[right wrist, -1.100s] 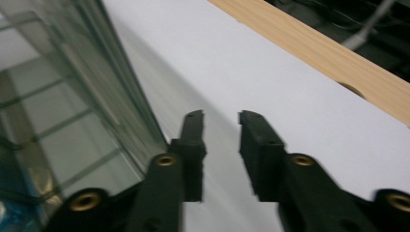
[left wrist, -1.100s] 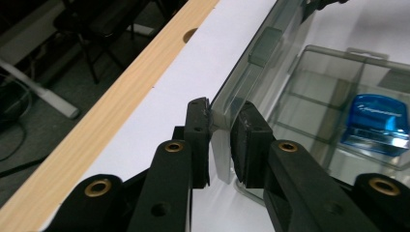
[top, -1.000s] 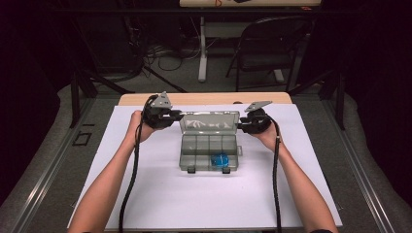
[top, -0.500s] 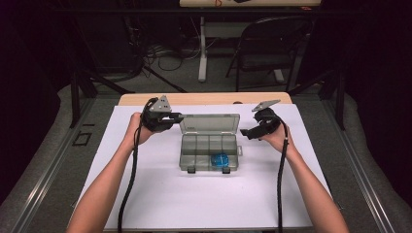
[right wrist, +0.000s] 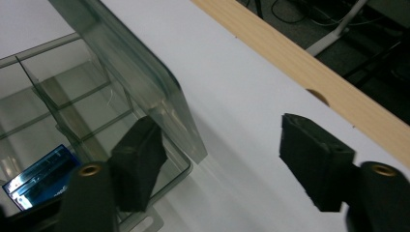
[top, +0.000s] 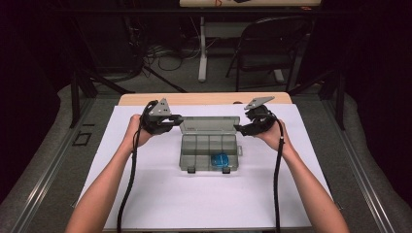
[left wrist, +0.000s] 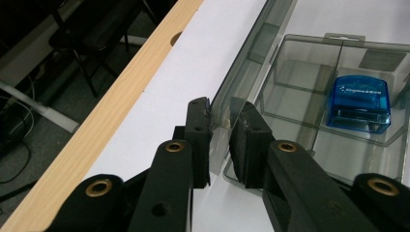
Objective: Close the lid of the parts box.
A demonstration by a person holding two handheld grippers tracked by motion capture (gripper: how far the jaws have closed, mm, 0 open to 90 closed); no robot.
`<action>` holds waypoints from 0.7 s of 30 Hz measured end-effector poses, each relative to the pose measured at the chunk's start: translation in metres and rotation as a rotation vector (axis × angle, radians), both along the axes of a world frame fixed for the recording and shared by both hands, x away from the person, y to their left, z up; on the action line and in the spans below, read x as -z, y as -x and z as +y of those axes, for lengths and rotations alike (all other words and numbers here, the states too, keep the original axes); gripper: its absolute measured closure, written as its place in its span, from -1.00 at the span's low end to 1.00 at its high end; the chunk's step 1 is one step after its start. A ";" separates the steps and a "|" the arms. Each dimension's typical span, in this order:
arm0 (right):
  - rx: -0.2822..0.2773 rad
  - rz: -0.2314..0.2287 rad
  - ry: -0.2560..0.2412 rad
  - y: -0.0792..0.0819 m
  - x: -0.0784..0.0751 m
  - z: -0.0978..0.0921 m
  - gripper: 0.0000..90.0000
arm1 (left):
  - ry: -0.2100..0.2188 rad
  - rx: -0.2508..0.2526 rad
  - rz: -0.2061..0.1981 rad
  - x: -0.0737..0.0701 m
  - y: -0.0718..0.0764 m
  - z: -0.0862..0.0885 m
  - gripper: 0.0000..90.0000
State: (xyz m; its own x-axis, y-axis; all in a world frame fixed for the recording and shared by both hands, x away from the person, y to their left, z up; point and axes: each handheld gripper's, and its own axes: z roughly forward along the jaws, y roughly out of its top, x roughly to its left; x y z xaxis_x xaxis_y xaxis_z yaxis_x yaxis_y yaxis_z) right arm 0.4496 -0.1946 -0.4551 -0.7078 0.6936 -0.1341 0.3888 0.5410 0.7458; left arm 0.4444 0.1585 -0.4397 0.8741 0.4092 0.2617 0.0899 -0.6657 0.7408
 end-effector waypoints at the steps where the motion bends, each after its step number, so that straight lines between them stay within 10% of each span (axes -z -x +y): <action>1: -0.014 -0.001 -0.009 0.000 -0.003 0.001 -0.09 | -0.007 -0.001 -0.007 0.000 0.000 0.000 0.75; 11: -0.072 -0.016 0.010 0.006 -0.010 0.014 0.51 | -0.035 -0.006 -0.031 -0.001 0.002 -0.003 0.74; 21: -0.084 -0.057 0.030 0.017 -0.013 0.017 0.62 | -0.042 -0.018 -0.033 0.000 0.007 -0.004 0.74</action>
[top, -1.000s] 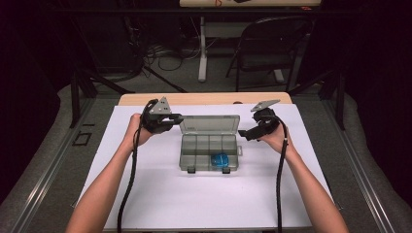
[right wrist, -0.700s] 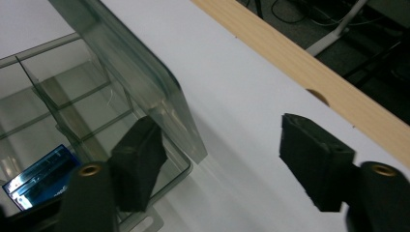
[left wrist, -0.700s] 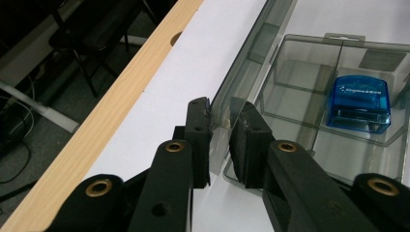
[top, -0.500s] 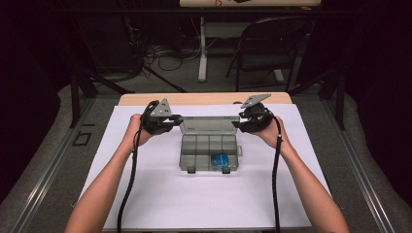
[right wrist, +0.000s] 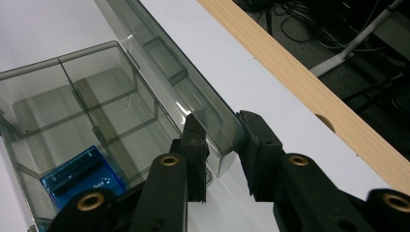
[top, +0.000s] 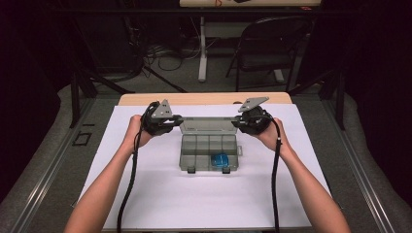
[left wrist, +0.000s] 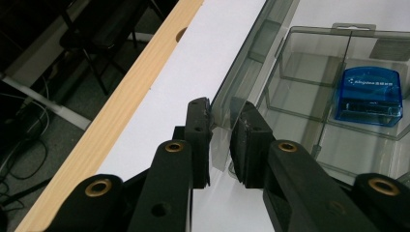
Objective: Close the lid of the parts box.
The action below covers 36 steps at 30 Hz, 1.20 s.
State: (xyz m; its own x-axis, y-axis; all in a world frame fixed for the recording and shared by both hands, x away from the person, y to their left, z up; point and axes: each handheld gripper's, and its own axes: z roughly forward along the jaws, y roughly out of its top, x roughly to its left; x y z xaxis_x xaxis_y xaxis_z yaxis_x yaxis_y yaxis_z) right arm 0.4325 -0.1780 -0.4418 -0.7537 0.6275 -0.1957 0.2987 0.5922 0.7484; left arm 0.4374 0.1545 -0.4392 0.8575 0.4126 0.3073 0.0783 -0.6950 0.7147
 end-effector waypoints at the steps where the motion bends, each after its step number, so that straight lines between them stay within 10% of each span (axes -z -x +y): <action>1: -0.001 -0.001 0.007 0.001 0.000 0.000 0.62 | 0.000 0.004 -0.004 0.000 0.001 0.000 0.73; 8: -0.002 -0.024 0.026 0.009 0.002 0.002 0.62 | -0.016 -0.004 0.007 0.002 0.009 -0.001 0.64; 11: -0.004 -0.037 0.035 0.012 0.004 0.002 0.62 | -0.035 -0.002 0.037 -0.002 0.014 -0.002 0.15; 15: -0.004 -0.041 0.038 0.014 0.004 0.002 0.62 | 0.063 -0.004 0.055 -0.017 0.021 0.003 -0.04; 24: -0.010 -0.067 0.046 0.017 0.006 0.003 0.63 | 0.137 -0.168 0.057 -0.033 0.013 -0.005 0.77; 36: -0.021 -0.088 0.044 0.020 0.007 0.001 0.63 | 0.087 -0.189 0.119 -0.022 0.003 -0.024 0.93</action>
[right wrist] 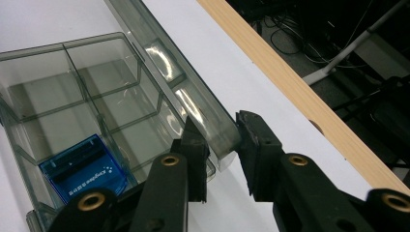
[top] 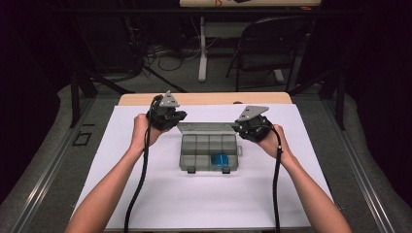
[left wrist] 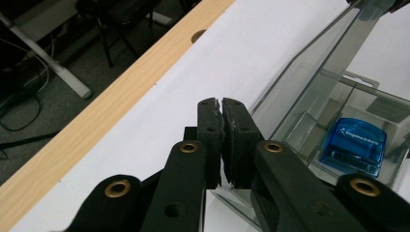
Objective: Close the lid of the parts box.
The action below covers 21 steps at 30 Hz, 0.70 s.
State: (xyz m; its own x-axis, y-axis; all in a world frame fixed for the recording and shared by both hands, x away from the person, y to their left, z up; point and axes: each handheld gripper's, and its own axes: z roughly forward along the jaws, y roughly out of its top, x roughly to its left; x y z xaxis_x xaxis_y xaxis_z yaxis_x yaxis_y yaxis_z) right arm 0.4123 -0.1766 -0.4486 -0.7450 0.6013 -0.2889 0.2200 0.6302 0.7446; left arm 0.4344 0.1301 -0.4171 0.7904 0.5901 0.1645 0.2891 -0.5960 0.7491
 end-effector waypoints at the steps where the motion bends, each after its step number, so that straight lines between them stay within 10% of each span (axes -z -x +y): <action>1: 0.001 0.000 0.000 0.000 0.000 0.000 0.63 | -0.003 0.005 0.000 0.000 0.000 0.000 0.93; 21: 0.007 -0.002 0.000 0.007 0.004 0.000 0.49 | -0.024 0.017 0.018 0.016 0.011 0.001 0.99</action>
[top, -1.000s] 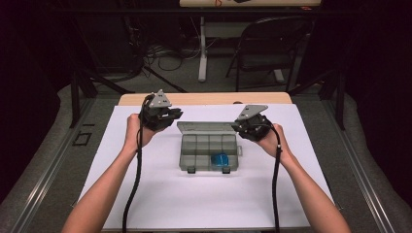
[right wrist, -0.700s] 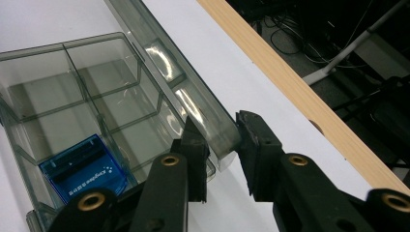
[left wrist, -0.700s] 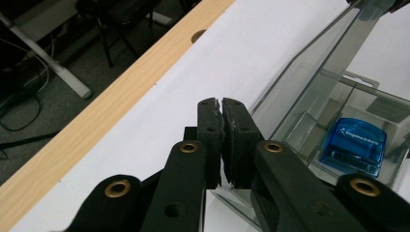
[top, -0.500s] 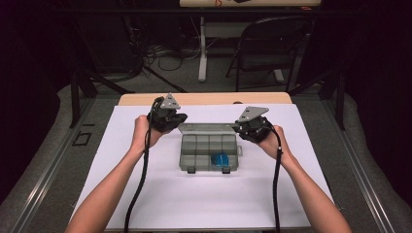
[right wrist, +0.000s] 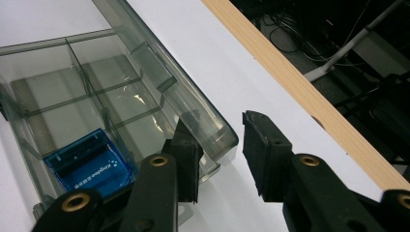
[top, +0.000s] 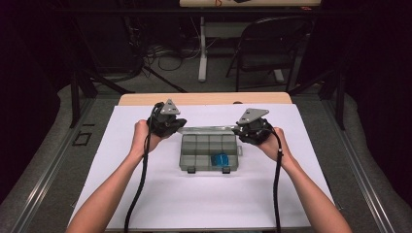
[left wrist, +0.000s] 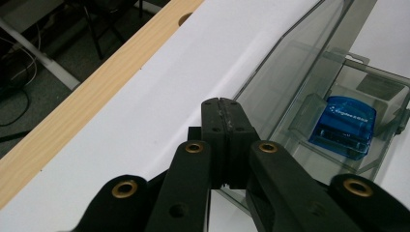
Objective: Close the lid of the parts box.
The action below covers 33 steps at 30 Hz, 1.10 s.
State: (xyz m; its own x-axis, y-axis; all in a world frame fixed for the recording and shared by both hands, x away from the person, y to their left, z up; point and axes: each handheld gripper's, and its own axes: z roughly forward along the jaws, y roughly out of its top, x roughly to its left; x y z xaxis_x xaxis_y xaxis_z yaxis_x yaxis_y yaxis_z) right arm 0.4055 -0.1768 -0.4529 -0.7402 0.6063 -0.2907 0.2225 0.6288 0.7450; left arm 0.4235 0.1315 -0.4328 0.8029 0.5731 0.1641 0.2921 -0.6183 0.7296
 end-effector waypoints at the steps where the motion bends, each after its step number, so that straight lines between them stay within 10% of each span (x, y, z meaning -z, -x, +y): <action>1: 0.000 0.000 0.000 0.001 0.000 0.000 0.49 | 0.001 0.000 0.001 0.000 0.001 0.000 0.99; 6: 0.001 0.009 0.000 0.002 0.001 0.000 0.38 | 0.008 -0.004 0.006 0.003 0.002 0.002 1.00; 14: -0.009 0.077 -0.062 0.004 0.003 -0.004 -0.58 | 0.009 0.010 0.012 0.010 0.008 0.003 0.99; 20: -0.062 0.107 -0.128 0.013 -0.001 -0.007 -0.88 | 0.007 0.016 0.017 0.015 0.012 0.003 0.98; 24: -0.093 0.111 -0.185 0.020 -0.007 -0.008 -0.77 | 0.005 0.024 0.015 0.016 0.014 0.002 0.98; 33: -0.134 0.103 -0.193 0.028 -0.005 -0.004 0.34 | 0.009 0.044 0.027 0.027 0.025 0.001 0.98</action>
